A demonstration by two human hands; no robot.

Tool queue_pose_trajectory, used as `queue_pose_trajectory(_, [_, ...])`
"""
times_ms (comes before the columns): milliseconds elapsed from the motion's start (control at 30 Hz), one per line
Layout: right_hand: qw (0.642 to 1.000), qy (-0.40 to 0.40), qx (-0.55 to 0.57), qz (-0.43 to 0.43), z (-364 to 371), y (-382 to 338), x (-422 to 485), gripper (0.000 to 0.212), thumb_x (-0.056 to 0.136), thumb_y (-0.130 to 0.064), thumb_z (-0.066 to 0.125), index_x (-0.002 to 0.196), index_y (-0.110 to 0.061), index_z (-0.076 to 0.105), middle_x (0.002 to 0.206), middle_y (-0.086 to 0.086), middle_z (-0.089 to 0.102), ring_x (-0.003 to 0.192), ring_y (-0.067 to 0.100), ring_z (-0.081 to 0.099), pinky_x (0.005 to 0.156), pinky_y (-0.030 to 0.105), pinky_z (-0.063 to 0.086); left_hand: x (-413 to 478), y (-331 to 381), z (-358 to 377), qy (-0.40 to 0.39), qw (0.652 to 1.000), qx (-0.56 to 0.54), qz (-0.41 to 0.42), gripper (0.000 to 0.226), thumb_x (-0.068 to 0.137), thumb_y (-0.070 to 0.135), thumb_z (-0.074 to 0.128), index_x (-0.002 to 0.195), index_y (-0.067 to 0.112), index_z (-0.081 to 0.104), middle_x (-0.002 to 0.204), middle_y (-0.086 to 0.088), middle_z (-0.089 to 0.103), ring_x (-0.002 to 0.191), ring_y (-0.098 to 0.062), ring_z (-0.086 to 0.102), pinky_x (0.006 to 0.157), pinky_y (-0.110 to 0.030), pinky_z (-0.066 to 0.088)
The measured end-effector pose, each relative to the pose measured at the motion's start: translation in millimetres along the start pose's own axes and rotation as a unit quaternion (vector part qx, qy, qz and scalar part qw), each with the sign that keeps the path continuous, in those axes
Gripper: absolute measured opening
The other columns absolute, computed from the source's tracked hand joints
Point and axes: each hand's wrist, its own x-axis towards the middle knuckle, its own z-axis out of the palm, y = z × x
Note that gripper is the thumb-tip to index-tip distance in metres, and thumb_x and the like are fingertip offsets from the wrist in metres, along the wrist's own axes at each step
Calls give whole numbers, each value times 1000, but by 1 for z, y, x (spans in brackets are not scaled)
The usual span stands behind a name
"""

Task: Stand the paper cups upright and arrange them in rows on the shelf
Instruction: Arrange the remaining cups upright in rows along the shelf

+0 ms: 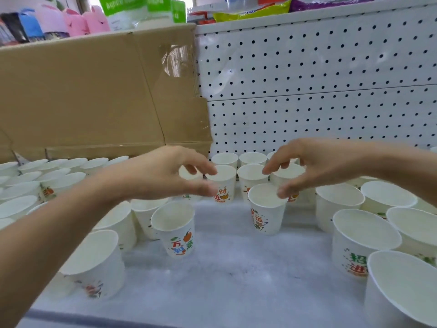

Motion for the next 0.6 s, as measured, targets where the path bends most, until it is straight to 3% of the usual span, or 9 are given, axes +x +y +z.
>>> queue_pose_trajectory(67, [999, -33, -28, 4, 3, -12, 0, 52, 74, -57, 71, 122, -43, 56, 102, -27, 51, 98, -9, 48, 81, 12, 39, -22, -10, 1, -64, 991, 106, -43, 75, 50, 91, 57, 118, 61, 48, 116, 34, 49, 113, 2, 43, 97, -30, 39])
queue_pose_trajectory(133, [997, -34, -63, 7, 9, -18, 5, 60, 74, -62, 68, 127, -39, 53, 103, -24, 52, 98, 0, 52, 78, 13, 40, -32, -18, 7, -100, 976, 186, -43, 81, 47, 88, 63, 120, 64, 40, 118, 36, 41, 116, -2, 33, 99, -29, 30])
queue_pose_trajectory(267, [990, -35, -132, 21, 19, -23, 17, 70, 67, -74, 63, 127, -40, 50, 108, -17, 55, 101, 10, 52, 84, 29, 45, -33, -20, 11, -93, 982, 157, -57, 74, 52, 69, 79, 116, 64, 42, 112, 37, 39, 112, -7, 28, 96, -28, 31])
queue_pose_trajectory(400, [990, -43, -136, 18, 21, -29, 17, 62, 71, -65, 68, 125, -40, 49, 107, -16, 54, 100, 10, 50, 84, 30, 45, -27, -15, 14, -85, 986, 142, -31, 71, 55, 62, 82, 115, 62, 45, 112, 34, 44, 112, -6, 33, 100, -31, 35])
queue_pose_trajectory(600, [990, -110, -84, 27, 12, -23, 5, 69, 71, -41, 80, 129, -42, 44, 109, -19, 48, 103, 7, 49, 90, 30, 47, 5, 13, 27, -86, 993, 65, 45, 68, 64, 40, 86, 122, 46, 52, 107, 30, 52, 101, 15, 44, 77, -5, 37])
